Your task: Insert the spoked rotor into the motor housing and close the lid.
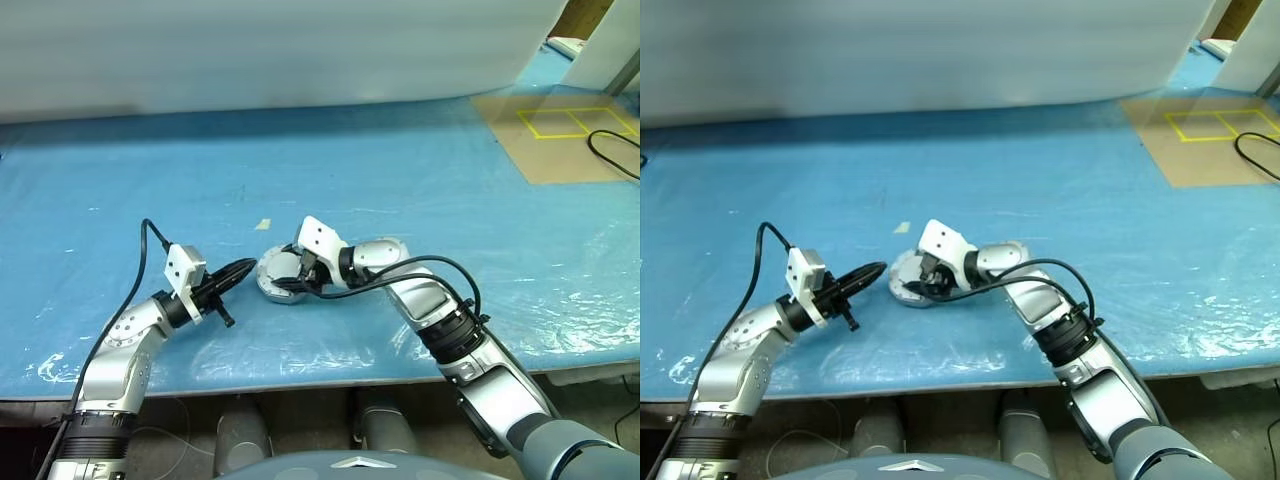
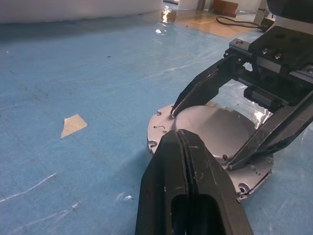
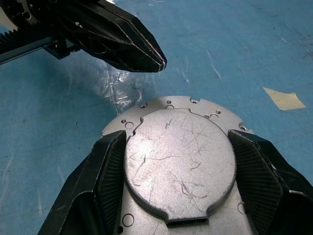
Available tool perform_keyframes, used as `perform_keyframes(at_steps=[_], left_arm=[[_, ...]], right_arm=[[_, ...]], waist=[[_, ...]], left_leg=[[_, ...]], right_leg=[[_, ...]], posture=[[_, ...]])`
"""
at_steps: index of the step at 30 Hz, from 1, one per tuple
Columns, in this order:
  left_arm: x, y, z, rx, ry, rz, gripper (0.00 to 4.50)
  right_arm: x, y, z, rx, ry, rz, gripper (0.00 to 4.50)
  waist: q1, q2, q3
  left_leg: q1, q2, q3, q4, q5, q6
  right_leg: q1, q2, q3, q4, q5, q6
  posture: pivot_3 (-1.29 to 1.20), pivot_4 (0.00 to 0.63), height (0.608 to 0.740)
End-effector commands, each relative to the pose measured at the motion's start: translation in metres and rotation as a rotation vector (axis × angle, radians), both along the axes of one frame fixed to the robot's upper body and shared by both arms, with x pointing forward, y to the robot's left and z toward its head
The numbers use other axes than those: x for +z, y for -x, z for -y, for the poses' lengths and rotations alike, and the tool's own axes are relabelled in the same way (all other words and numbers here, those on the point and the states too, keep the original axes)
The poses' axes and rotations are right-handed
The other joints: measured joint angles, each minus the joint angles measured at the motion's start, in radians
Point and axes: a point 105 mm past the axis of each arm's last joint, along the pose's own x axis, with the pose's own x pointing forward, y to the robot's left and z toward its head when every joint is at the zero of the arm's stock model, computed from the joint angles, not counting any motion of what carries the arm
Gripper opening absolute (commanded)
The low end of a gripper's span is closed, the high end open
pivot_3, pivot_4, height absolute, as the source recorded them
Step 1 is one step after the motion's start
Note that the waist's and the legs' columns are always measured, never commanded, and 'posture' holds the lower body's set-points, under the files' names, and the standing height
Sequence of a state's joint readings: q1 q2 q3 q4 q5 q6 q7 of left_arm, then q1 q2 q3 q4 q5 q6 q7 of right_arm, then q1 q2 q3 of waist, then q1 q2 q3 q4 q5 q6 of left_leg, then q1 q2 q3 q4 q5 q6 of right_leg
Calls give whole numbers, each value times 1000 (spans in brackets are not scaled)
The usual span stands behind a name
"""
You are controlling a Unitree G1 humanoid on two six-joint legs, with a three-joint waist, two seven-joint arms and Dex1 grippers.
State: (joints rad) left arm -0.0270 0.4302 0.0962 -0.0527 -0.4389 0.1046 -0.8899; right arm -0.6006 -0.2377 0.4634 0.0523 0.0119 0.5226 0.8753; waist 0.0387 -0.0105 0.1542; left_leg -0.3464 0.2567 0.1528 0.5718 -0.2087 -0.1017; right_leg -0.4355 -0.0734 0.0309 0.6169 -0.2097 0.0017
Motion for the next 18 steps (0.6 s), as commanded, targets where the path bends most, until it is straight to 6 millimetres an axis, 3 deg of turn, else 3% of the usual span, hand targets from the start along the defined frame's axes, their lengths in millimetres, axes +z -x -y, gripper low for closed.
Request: perform_keyframes(at_steps=[1, 14, 18], left_arm=[[8, -1, -1, 4, -2, 41, 0], [7, -1, 2, 0, 0, 44, 0], [6, -1, 2, 0, 1, 43, 0]], right_arm=[[-14, -2, 2, -30, 55, -25, 2954], [-26, 1, 1, -159, 36, -213, 2954], [-22, 1, -2, -156, 19, -219, 2954]], waist=[[0, 0, 0], [0, 0, 0], [0, 0, 0]], left_leg=[[0, 0, 0, 0, 0, 0], [1, 0, 0, 0, 0, 0], [2, 0, 0, 0, 0, 0]], right_leg=[[0, 0, 0, 0, 0, 0], [1, 0, 1, 3, 0, 0], [1, 0, 2, 3, 0, 0]], posture=[[0, 150, 740], [0, 150, 740], [0, 150, 740]])
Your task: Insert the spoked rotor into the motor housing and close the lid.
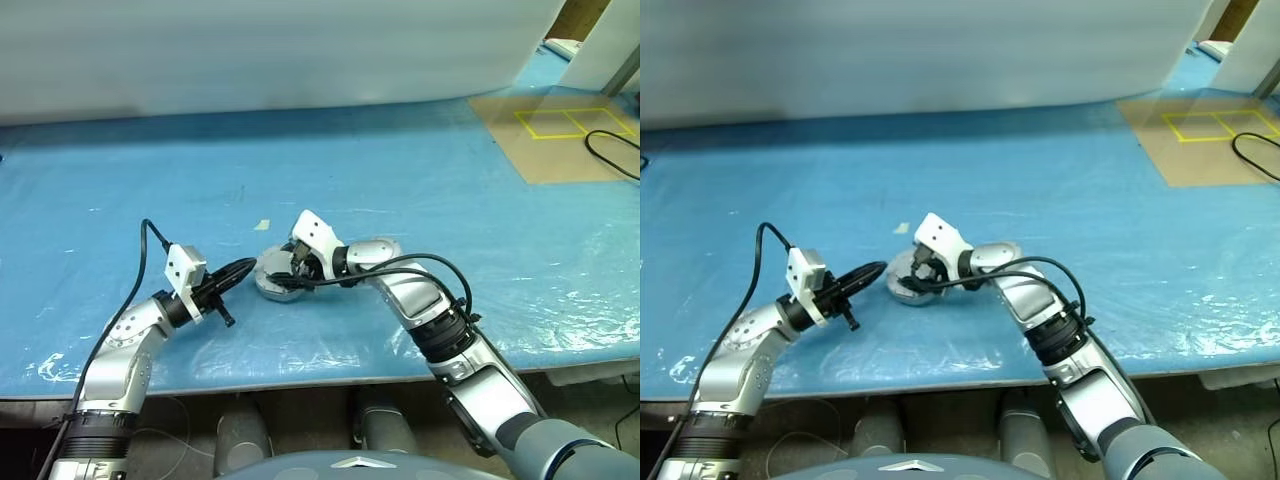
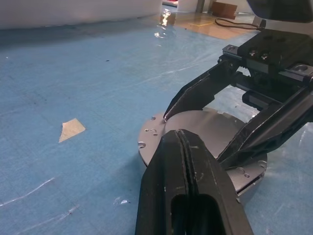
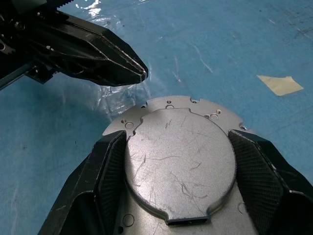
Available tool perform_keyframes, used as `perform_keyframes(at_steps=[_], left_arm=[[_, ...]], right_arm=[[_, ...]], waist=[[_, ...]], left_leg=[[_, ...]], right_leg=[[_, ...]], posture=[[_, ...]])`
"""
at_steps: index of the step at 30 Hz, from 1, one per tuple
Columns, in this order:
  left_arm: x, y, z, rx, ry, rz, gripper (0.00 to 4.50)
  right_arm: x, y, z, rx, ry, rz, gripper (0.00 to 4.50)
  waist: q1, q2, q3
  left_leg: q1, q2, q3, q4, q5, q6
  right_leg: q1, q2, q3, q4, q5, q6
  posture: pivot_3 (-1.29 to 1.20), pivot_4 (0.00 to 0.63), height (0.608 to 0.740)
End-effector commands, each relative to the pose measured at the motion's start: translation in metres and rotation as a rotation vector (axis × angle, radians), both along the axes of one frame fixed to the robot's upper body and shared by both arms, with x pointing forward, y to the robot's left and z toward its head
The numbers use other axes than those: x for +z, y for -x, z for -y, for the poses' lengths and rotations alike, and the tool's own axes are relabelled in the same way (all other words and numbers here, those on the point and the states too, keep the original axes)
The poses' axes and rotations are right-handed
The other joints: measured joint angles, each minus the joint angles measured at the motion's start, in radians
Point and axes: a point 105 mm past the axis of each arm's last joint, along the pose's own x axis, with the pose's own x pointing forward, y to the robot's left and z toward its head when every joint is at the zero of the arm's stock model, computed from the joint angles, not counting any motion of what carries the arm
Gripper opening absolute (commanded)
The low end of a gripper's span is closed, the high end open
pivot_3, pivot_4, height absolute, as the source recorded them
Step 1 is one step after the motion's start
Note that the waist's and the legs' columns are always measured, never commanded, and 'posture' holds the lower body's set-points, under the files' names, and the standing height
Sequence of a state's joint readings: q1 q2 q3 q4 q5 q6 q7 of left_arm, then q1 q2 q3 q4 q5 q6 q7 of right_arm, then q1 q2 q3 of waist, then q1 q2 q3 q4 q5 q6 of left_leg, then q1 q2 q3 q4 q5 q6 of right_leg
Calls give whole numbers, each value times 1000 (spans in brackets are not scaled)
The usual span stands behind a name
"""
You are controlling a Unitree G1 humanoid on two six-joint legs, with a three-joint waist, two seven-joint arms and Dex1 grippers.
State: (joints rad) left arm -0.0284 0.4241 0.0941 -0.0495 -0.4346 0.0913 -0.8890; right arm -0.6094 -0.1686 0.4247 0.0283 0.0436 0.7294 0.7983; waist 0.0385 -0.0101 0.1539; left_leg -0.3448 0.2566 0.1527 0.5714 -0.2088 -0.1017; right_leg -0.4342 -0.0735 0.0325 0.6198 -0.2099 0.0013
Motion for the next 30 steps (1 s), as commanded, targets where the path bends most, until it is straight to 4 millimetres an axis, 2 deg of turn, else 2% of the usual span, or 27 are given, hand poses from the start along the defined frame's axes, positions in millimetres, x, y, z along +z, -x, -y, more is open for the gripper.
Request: perform_keyframes(at_steps=[1, 11, 19, 24, 30], left_arm=[[5, -1, 1, 0, -1, 32, 0], [5, -2, 2, -1, -3, 33, 0], [4, -3, 3, -2, -8, 35, 0], [4, -3, 3, -2, -12, 38, 0], [4, -3, 4, -4, -14, 39, 0]], right_arm=[[-19, 4, 3, -29, 36, -94, 2954], [-8, 8, -2, -4, -4, -123, 2954], [-26, 0, 7, -6, 109, 12, 2954], [-29, 3, 10, 37, 93, 37, 2954], [-29, 0, 15, -9, 30, -26, 2954]], waist=[[0, 0, 0], [0, 0, 0], [-1, 0, 0], [0, 0, 0], [1, 0, 0]], left_leg=[[0, 0, 0, 0, 0, 0], [0, 0, 0, 0, 0, 0], [0, 0, 0, -1, 0, 0], [0, 0, 0, -1, 0, 0], [-1, 0, 0, -1, 0, 0]], right_leg=[[0, 0, 0, 0, 0, 0], [-1, 0, 0, -1, 0, 0], [-1, 0, 0, -3, 0, 0], [-1, 0, 0, -1, 0, 0], [-1, 0, 0, -2, 0, 0]], posture=[[0, 150, 740], [0, 150, 740], [0, 150, 740], [0, 150, 740], [0, 150, 740]])
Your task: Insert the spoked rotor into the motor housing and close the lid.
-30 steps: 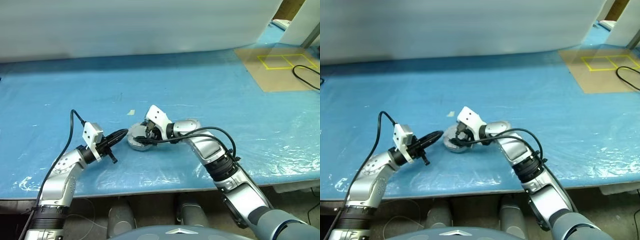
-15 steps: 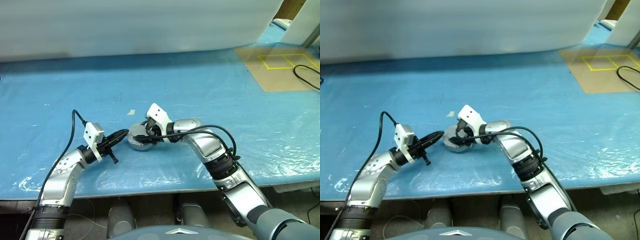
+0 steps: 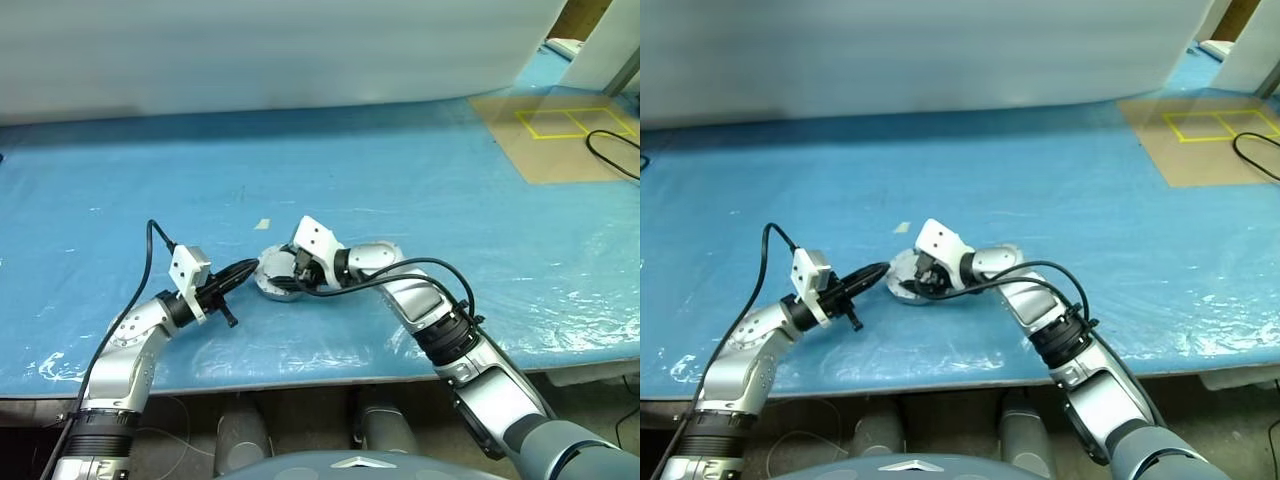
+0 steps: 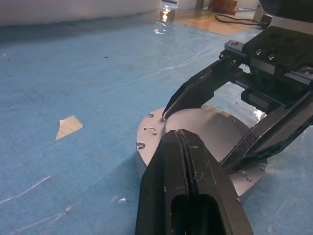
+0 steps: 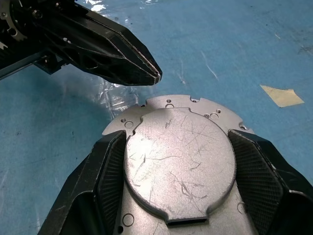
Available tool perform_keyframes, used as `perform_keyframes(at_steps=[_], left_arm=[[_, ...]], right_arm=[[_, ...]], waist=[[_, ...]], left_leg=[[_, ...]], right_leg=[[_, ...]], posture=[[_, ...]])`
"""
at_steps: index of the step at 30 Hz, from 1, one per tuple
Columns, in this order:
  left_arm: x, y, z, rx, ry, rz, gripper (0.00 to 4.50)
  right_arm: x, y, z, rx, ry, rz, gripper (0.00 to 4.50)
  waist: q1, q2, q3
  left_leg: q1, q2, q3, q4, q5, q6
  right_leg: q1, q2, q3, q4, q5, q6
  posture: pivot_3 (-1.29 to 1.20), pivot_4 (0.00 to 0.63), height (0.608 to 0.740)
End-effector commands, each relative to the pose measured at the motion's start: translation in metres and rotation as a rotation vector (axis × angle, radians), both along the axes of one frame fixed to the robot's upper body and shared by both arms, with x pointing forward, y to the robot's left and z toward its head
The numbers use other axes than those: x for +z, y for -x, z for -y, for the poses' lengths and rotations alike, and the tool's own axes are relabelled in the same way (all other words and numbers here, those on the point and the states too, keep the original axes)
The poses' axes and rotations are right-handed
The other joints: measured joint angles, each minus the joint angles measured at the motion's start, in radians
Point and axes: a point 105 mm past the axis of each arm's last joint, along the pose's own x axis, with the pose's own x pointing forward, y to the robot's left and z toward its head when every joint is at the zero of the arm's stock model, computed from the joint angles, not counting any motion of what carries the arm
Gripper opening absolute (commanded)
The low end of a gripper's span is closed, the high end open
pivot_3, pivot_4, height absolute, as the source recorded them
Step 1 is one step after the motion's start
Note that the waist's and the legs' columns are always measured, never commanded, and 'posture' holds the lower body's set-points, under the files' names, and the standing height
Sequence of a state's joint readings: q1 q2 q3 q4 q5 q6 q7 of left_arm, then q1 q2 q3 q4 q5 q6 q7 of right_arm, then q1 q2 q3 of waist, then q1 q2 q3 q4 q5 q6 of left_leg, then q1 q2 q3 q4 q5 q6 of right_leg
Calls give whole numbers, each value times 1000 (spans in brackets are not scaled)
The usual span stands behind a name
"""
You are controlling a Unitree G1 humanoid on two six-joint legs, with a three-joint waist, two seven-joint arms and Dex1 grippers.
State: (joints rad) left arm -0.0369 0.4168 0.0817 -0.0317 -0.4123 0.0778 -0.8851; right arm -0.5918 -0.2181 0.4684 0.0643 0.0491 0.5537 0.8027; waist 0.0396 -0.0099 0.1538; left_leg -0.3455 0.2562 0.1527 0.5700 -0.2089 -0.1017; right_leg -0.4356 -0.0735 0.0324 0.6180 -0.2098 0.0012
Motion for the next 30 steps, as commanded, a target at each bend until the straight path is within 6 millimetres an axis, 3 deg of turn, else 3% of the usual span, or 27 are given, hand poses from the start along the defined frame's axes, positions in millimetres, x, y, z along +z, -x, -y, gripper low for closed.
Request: perform_keyframes(at_steps=[1, 14, 30], left_arm=[[7, -1, 2, -5, 0, 40, 0], [7, -6, 7, -27, -31, 49, 0], [-11, -10, 7, -80, -197, -53, 0]], right_arm=[[-24, 0, 12, -83, 10, -155, 2954], [-29, -4, 22, -23, 103, -20, 2954], [-29, -5, 24, -10, 122, 19, 2954]], waist=[[0, 0, 0], [2, 0, 0], [3, 1, -1]], left_leg=[[-1, 0, 0, 0, 0, 0], [0, 0, 0, 0, 0, 0], [-1, -1, 0, 0, 0, 0]], right_leg=[[0, 0, 0, 0, 0, 0], [1, 0, -1, -3, 0, 0], [2, -1, -1, -3, 0, 0]], posture=[[0, 150, 740], [0, 150, 740], [0, 150, 740]])
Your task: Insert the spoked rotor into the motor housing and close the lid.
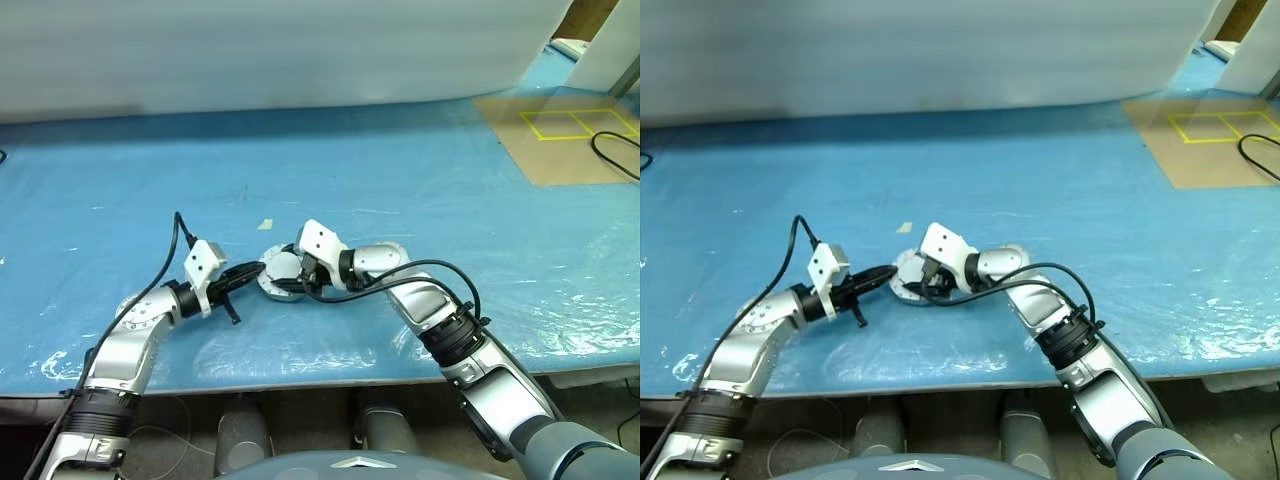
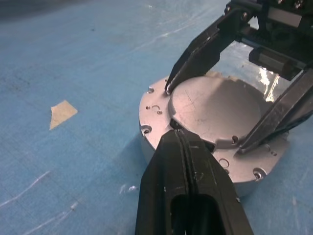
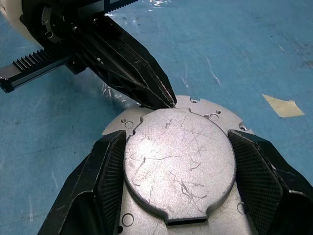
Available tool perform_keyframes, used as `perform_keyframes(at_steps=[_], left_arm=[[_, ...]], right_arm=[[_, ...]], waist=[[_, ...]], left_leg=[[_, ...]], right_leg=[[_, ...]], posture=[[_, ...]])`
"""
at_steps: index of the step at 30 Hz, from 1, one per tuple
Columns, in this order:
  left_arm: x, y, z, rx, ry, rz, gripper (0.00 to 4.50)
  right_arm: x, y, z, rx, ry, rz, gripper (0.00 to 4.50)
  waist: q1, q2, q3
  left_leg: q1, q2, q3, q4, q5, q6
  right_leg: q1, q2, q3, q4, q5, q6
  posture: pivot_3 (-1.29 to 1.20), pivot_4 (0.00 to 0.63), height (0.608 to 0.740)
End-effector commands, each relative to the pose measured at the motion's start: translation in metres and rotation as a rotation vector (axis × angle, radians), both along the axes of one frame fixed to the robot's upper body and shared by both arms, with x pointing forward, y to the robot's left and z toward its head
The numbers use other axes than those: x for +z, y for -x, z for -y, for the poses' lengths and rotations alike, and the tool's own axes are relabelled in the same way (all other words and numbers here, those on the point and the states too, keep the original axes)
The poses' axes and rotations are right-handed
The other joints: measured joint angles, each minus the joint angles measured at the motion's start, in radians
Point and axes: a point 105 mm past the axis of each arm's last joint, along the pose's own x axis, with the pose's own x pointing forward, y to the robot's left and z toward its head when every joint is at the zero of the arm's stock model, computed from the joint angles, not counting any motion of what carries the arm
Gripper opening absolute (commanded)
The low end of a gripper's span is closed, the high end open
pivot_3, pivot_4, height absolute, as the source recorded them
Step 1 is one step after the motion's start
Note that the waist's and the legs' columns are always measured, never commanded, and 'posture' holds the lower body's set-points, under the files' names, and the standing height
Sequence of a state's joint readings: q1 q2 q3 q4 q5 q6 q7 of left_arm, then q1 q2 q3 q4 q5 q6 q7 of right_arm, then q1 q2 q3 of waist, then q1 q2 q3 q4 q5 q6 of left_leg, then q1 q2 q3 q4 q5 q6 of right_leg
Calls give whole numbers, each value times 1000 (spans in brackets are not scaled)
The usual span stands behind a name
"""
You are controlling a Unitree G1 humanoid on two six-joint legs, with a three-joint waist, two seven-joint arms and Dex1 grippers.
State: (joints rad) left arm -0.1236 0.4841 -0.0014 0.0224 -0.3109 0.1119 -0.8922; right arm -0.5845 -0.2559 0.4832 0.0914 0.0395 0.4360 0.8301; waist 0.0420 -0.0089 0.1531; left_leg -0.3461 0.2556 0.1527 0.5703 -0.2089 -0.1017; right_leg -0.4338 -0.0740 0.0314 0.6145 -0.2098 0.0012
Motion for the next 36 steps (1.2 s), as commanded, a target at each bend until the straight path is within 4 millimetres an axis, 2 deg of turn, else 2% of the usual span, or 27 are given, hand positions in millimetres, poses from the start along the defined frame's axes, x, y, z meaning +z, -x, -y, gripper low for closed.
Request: perform_keyframes(at_steps=[1, 9, 11, 14, 18, 23, 31, 33, 36], left_arm=[[-4, 3, 1, -24, -35, -34, 0], [-7, 9, 6, -68, -70, -75, 0], [-6, 8, 7, -69, -73, -72, 0], [-5, 8, 7, -71, -78, -68, 0], [-5, 8, 7, -74, -84, -64, 0], [-4, 8, 7, -80, -85, -60, 0], [-4, 11, 8, -93, -92, -60, 0], [-5, 11, 8, -94, -92, -60, 0], [-6, 11, 8, -95, -95, -63, 0]], right_arm=[[-27, -5, 19, -61, 113, -39, 2954], [-24, -5, 22, -56, 94, -68, 2954], [-21, -6, 23, -70, 66, -92, 3686], [-20, -6, 24, -67, 60, -102, 4472], [-10, -9, 22, -78, -2, -105, 4472], [9, -8, 25, -99, -160, -258, 4472], [9, 1, 41, -107, -213, -451, 4472], [11, 0, 42, -109, -213, -431, 4472], [4, 2, 43, -65, -115, -292, 4472]], waist=[[0, 0, 0], [4, 5, -3], [5, 6, -4], [5, 6, -4], [5, 6, -5], [5, 6, -5], [7, 6, -5], [5, 6, -5], [4, 6, -4]], left_leg=[[0, 0, 0, 0, 0, 0], [0, -1, 0, 0, 0, 0], [0, -1, 0, 0, 0, 0], [0, -1, 0, 0, 0, 0], [-1, -1, 0, 0, 0, 0], [-2, -1, 0, 0, 0, 0], [-2, -1, 0, -5, 0, 0], [-2, -1, 0, -6, 0, 0], [-4, 0, 0, -6, 0, 0]], right_leg=[[0, 0, 0, 0, 0, 0], [1, -1, 0, -1, 0, 0], [1, -1, 0, -2, 0, 0], [1, -1, 0, -3, 0, 0], [1, -1, -1, -4, 0, 0], [1, -1, -1, -6, 0, 0], [0, -1, -3, -8, 0, 0], [0, -1, -3, -8, 0, 0], [-3, 0, -3, -8, 0, 1]], posture=[[0, 150, 740], [0, 150, 740], [0, 150, 740], [0, 150, 740], [0, 150, 740], [0, 150, 740], [0, 150, 740], [0, 150, 740], [0, 150, 740]])
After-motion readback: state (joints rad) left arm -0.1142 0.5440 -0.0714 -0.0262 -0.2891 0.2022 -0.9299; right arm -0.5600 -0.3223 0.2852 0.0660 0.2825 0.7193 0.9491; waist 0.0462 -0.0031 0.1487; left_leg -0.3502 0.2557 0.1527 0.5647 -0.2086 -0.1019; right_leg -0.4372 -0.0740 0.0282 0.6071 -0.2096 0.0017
